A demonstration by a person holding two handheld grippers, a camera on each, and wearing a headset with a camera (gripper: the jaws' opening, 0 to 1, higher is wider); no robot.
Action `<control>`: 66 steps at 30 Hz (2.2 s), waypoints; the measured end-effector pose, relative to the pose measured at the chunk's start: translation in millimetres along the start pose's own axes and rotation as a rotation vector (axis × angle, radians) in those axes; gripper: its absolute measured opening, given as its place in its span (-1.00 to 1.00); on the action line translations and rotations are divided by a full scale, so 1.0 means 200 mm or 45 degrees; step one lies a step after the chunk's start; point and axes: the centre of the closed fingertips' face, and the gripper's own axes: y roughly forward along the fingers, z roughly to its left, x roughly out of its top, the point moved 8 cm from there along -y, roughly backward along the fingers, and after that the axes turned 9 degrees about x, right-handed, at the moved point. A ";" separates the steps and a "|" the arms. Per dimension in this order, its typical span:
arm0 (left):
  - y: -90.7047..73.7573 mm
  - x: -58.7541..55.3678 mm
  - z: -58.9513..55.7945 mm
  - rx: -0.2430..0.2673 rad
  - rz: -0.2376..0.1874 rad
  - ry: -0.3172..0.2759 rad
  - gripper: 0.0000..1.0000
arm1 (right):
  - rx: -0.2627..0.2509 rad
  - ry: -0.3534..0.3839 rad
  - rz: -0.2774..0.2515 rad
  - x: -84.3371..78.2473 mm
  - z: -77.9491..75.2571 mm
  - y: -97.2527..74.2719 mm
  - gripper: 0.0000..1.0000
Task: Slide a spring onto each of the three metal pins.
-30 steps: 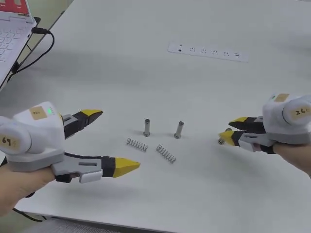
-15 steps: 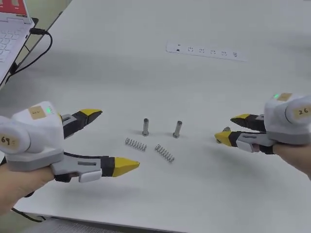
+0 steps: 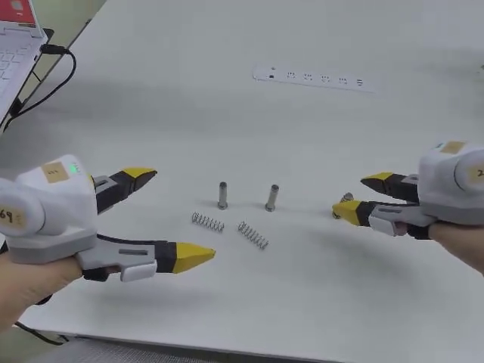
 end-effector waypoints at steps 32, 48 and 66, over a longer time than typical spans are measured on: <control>-0.01 0.01 -0.01 -0.007 -0.001 0.007 0.83 | 0.204 -0.150 -0.062 0.15 0.33 0.08 -0.31; -0.01 0.02 -0.01 -0.010 -0.003 0.007 0.83 | 0.298 -0.157 0.054 0.09 0.45 0.31 -0.40; -0.01 0.01 -0.02 -0.017 0.015 0.008 0.82 | 0.301 -0.155 0.207 0.00 0.48 0.50 -0.56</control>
